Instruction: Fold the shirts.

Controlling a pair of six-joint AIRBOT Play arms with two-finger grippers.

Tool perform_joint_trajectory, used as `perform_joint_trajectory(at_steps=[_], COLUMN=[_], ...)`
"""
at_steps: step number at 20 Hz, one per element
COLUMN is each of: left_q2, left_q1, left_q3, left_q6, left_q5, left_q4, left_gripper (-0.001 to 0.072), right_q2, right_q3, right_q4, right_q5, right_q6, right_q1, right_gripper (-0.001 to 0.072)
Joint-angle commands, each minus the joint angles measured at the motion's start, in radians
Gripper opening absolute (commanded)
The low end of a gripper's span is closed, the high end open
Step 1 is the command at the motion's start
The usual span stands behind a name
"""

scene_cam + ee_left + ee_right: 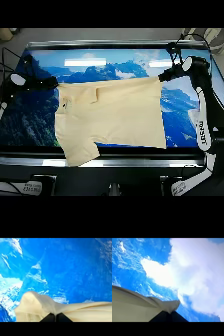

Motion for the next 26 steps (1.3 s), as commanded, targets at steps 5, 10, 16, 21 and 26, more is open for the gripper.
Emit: perform_joint_trajectory(at_steps=[5,10,16,21,26], left_q2=[-0.034,0.021,0.005,0.007,0.116], left_q1=[-0.008,-0.005,-0.011,0.002,0.086], left_q3=[0.014,0.002,-0.118,-0.06,-0.074], left_q6=[0.002,-0.007,-0.042,-0.055,-0.052], left_q5=[-0.051,-0.434,-0.524,-0.592,-0.727], left_q4=[0.006,0.22,0.213,0.192,0.191], left_gripper=[0.0026,0.0026,0.0026,0.0427,0.046], right_q2=[-0.051,-0.015,-0.046,-0.034,0.082], right_q3=[0.0,-0.016,-0.102,-0.093,-0.146], right_q4=[0.003,0.004,0.083,0.09,0.084], right_q5=[0.148,0.554,0.608,0.614,0.813], right_q6=[0.031,-0.048,-0.04,-0.004,-0.049], right_q1=[0.002,0.002,0.003,-0.019,-0.172], right_gripper=[0.0019,0.0019,0.0019,0.0428,0.0433])
